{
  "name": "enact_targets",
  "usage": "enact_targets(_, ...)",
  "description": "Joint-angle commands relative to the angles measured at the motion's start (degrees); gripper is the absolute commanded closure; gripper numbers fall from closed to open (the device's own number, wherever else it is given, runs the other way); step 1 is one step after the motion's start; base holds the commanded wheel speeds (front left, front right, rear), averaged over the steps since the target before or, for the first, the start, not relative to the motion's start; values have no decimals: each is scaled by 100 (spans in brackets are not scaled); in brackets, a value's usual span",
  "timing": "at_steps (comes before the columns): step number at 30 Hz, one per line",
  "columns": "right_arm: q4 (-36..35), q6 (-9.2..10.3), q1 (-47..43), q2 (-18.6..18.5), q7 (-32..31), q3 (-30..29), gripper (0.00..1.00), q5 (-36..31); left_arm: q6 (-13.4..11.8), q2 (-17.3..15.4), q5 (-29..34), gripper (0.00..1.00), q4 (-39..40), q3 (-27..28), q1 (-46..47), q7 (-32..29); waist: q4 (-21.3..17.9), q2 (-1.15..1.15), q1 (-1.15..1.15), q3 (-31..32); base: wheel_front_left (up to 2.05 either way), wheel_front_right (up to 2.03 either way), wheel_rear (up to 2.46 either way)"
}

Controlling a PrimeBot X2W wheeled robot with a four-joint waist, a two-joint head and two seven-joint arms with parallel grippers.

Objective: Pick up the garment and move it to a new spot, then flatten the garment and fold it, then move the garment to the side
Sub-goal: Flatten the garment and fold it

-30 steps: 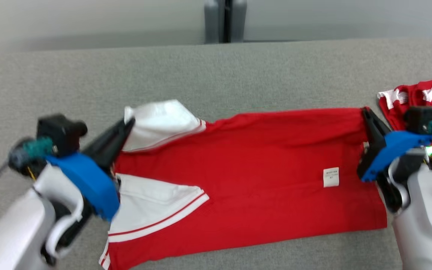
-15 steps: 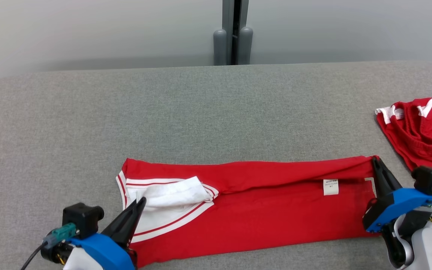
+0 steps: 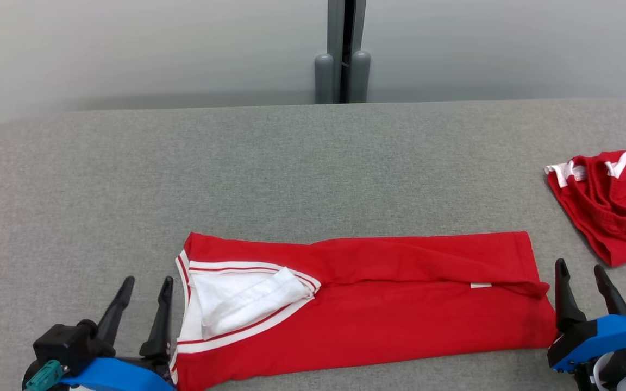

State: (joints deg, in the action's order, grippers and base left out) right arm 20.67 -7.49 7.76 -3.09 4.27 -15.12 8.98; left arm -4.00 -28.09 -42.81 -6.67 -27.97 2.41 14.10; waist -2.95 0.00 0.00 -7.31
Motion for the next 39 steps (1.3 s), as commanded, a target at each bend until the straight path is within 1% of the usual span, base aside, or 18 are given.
enact_targets(1, -11, 0, -27, 17, -5, -3, 0, -40, -94, 79, 95, 0, 56, 97, 20, 56, 28, 0, 0, 10, 0, 0, 0)
enact_targets(6, 142, 0, 71, 18, -41, 48, 0, -19, -324, 265, 400, 0, 123, 277, 71, 105, 135, 0, 0, 39, 0, 0, 0)
enact_targets(9, 343, 0, 158, 18, -78, 20, 0, -181, -408, 372, 510, 0, 103, 350, 63, 111, 197, 0, 0, 40, 0, 0, 0)
enact_targets(16, 990, 0, 278, 18, -92, -49, 0, -407, -412, 471, 622, 0, 32, 415, 27, 113, 355, 0, 0, -10, 0, 0, 0)
enact_targets(21, 1477, 0, 390, 16, -59, 52, 0, -316, -417, 517, 677, 0, 10, 494, -36, 114, 409, 0, 0, -63, 0, 0, 0)
enact_targets(22, 1558, 0, 418, 19, -40, 84, 30, -304, -416, 525, 672, 0, 4, 514, -53, 114, 406, 0, 0, -68, 0, 0, 0)
enact_targets(23, 1633, 0, 451, 23, -36, 116, 56, -289, -410, 531, 681, 0, -1, 533, -67, 115, 401, 0, 0, -69, 0, 0, 0)
enact_targets(24, 1713, 0, 499, 24, -33, 154, 70, -279, -406, 544, 696, 0, -4, 545, -71, 114, 392, 0, 0, -70, 0, 0, 0)
enact_targets(25, 1774, 0, 556, 25, -37, 187, 97, -271, -407, 562, 714, 0, -7, 552, -67, 114, 379, 0, 0, -69, 0, 0, 0)
enact_targets(26, 1826, 0, 626, 24, -45, 238, 100, -247, -402, 575, 717, 0, -15, 554, -66, 115, 358, 0, 0, -61, 0, 0, 0)
enact_targets(28, 1858, 0, 829, 12, -52, 301, 100, -223, -381, 585, 728, 0, -24, 550, -70, 114, 273, 0, 0, -37, 0, 0, 0)
enact_targets(31, 1710, 0, 983, -61, -105, 209, 100, -345, -381, 600, 756, 0, -21, 551, -86, 115, 167, 0, 0, -6, 0, 0, 0)
enact_targets(34, 1452, 1, 984, -196, -235, -18, 100, -132, -372, 619, 776, 0, -31, 517, -86, 115, 104, 0, 0, 21, 0, 0, 0)
enact_targets(37, 1036, 1, 758, -463, -386, -242, 100, -64, -382, 643, 776, 0, -26, 529, -108, 115, 41, 0, 0, 28, 0, 0, 0)
enact_targets(39, 750, 0, 632, -504, -531, -395, 100, 86, -369, 652, 788, 0, -37, 532, -134, 115, 3, 0, 0, 34, 0, 0, 0)
